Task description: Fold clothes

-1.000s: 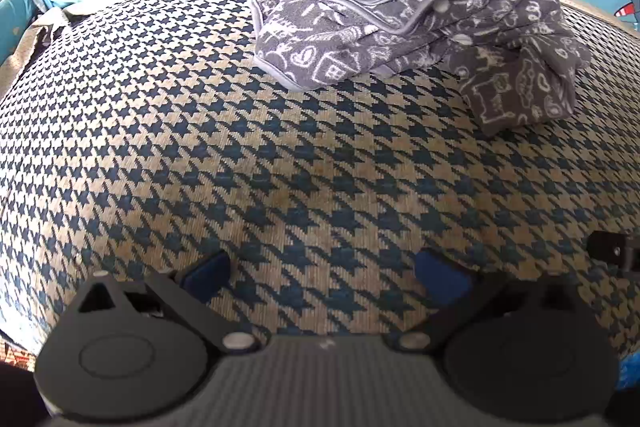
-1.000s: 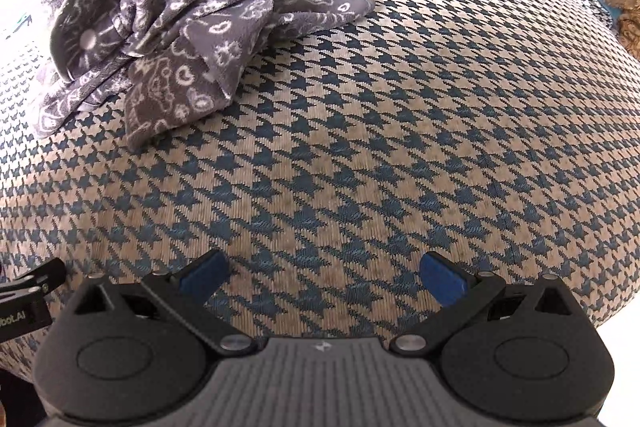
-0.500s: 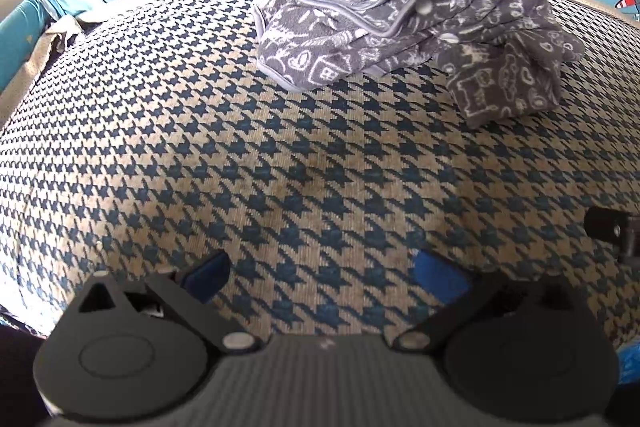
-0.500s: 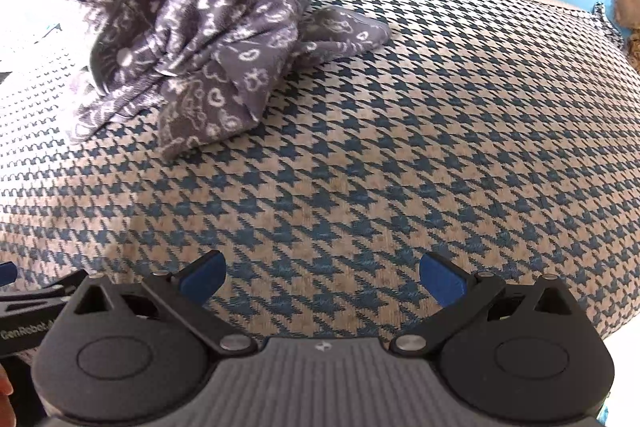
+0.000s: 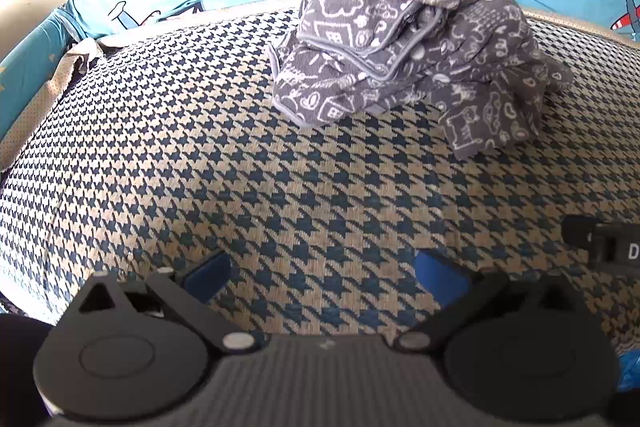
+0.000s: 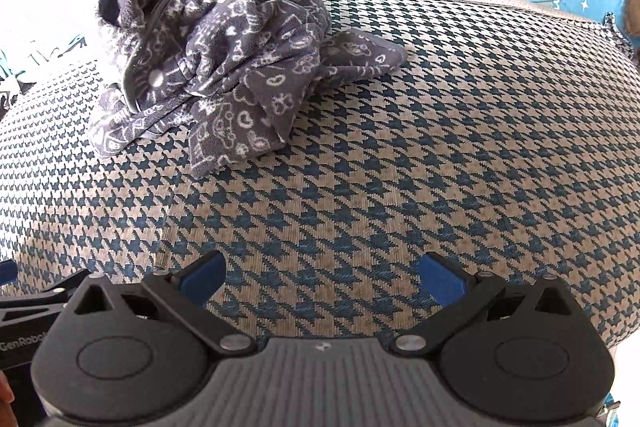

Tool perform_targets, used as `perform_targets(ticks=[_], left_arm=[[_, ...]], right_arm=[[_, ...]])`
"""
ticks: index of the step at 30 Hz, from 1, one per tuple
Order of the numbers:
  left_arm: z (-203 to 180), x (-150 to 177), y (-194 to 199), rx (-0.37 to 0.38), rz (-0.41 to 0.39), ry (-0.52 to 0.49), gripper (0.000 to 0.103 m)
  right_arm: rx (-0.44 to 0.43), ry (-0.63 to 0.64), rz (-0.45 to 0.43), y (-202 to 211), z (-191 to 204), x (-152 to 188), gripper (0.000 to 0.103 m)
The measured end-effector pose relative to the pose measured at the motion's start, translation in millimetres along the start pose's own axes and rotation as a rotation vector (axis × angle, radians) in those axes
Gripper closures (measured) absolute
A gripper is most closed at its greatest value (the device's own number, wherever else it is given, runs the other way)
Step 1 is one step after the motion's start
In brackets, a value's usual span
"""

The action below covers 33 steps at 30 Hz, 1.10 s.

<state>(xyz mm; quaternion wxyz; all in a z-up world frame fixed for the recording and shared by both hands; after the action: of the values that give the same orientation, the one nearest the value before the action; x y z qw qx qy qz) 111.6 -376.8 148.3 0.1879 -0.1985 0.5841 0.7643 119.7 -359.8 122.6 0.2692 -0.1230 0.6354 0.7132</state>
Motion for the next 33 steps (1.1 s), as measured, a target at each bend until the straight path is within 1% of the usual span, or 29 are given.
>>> perform_targets(ticks=[4,6,9,13,18,20,24,28,30,33], left_arm=[[-4,-1,9,0.003,-0.006,0.004,0.0],[-6,2,7,0.004,-0.006,0.005,0.0],[2,-1,-1,0.01,-0.008,0.006,0.0],[-8,-1,7,0.008,-0.01,0.004,0.0],[-5,-2,5,0.013,-0.009,0.008,0.0],[-15,0,11,0.015,-0.008,0.01,0.0],[7,-4,-6,0.024,-0.004,0.015,0.0],[4,-4,-3,0.028,0.0,0.017,0.0],[23,-4,-15,0.035,0.004,0.018,0.0],[28,-4,-18,0.036,0.005,0.021,0.0]], right_arm=[[-0.002,-0.003,0.0,1,0,0,0.0],[-0.004,-0.001,-0.002,1,1,0,0.0],[-0.006,0.001,-0.003,2,2,0,0.0],[-0.008,0.003,-0.004,2,2,0,0.0],[-0.009,0.007,-0.005,3,2,0,0.0],[-0.009,0.01,-0.004,3,3,1,0.0],[-0.005,0.012,-0.003,3,3,1,0.0],[-0.004,0.012,-0.003,3,3,1,0.0],[-0.003,0.012,-0.002,3,3,1,0.0],[-0.002,0.012,-0.001,2,3,1,0.0]])
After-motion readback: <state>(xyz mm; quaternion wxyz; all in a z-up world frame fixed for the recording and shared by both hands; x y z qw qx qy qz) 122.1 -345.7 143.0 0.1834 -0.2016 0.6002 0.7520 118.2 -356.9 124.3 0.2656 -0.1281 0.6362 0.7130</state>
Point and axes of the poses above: each gripper's, at about its wrist camera, not at the fingertips, and y roughly against the way its jaws point, z to its left, x to its underside, the point moved 2 cm from there along -y, roughly the way its jaws point, and after that the axes turned 12 degrees about -y, right-handed, at the moved point
